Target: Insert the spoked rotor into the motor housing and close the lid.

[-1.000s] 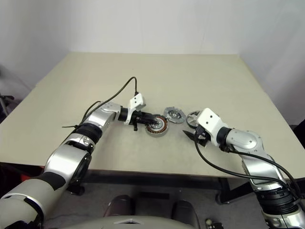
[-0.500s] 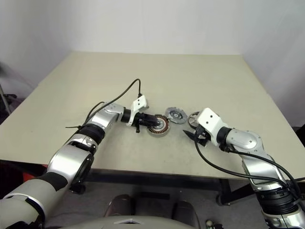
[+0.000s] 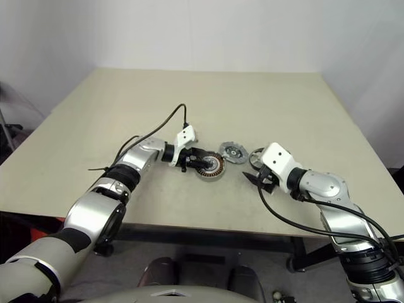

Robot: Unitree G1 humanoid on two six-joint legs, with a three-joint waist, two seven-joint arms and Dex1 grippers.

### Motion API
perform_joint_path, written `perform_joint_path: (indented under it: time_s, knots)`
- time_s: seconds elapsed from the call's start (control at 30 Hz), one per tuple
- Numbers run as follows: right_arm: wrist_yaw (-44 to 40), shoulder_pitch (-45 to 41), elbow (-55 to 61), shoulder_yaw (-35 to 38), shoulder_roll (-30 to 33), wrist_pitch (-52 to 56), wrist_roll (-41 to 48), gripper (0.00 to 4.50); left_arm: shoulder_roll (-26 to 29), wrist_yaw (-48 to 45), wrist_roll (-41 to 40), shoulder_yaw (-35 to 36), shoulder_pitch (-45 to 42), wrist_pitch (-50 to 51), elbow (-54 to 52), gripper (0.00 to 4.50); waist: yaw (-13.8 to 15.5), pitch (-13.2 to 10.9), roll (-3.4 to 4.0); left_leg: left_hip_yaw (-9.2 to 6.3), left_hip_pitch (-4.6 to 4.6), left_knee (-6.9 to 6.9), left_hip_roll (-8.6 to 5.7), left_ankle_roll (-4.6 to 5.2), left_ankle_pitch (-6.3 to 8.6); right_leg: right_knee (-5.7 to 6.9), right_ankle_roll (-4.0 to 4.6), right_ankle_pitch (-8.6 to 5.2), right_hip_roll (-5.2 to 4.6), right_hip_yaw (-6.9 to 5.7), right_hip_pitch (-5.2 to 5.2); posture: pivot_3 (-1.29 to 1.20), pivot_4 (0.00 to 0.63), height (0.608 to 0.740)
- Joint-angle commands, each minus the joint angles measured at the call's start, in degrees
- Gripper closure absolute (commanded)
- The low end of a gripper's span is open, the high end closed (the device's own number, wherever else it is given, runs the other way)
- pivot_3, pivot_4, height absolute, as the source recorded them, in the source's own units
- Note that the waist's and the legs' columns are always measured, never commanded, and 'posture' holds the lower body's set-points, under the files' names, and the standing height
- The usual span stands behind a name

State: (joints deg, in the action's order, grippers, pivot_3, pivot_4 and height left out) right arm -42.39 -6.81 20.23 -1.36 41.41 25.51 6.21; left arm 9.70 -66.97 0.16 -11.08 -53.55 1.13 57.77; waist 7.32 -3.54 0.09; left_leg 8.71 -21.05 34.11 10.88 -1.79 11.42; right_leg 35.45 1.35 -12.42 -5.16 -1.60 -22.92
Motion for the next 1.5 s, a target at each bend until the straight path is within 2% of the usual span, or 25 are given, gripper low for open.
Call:
perform_joint_path:
  time_s: [0.03, 0.27, 0.3, 0.37, 0.7, 0.97, 1.5]
  knots:
    - [-0.05, -1.49, 1.47, 1.05, 0.52, -0.75, 0.26, 0.27, 0.48, 1.4, -2.37, 3.29, -2.0, -0.03, -1.07, 2.22, 0.0, 0.0, 0.0, 0.0, 0.0, 0.0, 0.0, 0.0, 0.0, 0.0, 0.0, 0.0, 0.0, 0.0, 0.0, 0.0, 0.0, 0.74]
    - [-0.12, -4.02, 1.83, -0.66, -2.03, -0.46, 1.46, 0.27, 2.93, 4.04, -7.77, 10.07, -0.65, 4.74, -6.63, 2.22, -0.07, 0.0, 0.0, 0.0, 0.01, 0.0, 0.02, -0.01, 0.0, 0.02, 0.0, 0.0, 0.01, -0.01, -0.01, 0.0, 0.0, 0.74]
    - [-0.04, -4.53, 1.6, -1.08, -2.56, -0.4, 1.47, 0.45, 3.38, 4.47, -8.03, 10.42, 0.06, 5.23, -7.72, 2.2, -0.1, 0.0, 0.0, 0.0, 0.02, 0.0, 0.02, 0.0, 0.0, 0.03, 0.01, 0.0, 0.01, -0.01, -0.01, 0.0, 0.0, 0.74]
    - [0.21, -6.19, 0.16, -2.46, -3.95, -0.79, 1.01, 0.87, 4.41, 5.43, -8.71, 11.15, 2.33, 6.77, -10.63, 2.2, -0.19, 0.01, 0.01, 0.0, 0.02, 0.0, 0.02, 0.0, 0.0, 0.03, 0.01, 0.0, 0.0, -0.01, -0.01, 0.0, 0.0, 0.74]
    - [0.14, -13.51, -7.29, -12.56, -11.94, -2.84, -1.79, 4.43, 5.9, 9.43, -11.15, 11.14, 12.2, 14.17, -25.08, 2.2, -0.17, 0.0, 0.01, 0.01, -0.03, 0.0, 0.04, -0.04, -0.01, 0.05, 0.01, 0.0, 0.01, -0.04, -0.04, 0.0, 0.0, 0.74]
    - [0.03, -17.32, -12.46, -14.81, -15.17, -4.39, -3.46, 4.43, 5.78, 11.24, -11.6, 9.81, 15.81, 17.19, -31.08, 2.2, -0.41, 0.0, 0.01, 0.01, -0.04, -0.02, 0.06, -0.08, -0.03, 0.05, 0.01, 0.0, 0.04, -0.03, -0.06, 0.0, 0.0, 0.74]
    - [1.94, -18.16, -27.58, -13.24, -19.35, -9.7, -4.48, 4.43, 6.34, 13.27, -11.74, 9.43, 15.59, 17.29, -30.58, 2.2, -1.02, 0.0, 0.01, 0.02, -0.04, -0.02, 0.05, -0.09, -0.04, 0.05, 0.01, 0.0, 0.05, -0.03, -0.07, 0.0, 0.0, 0.74]
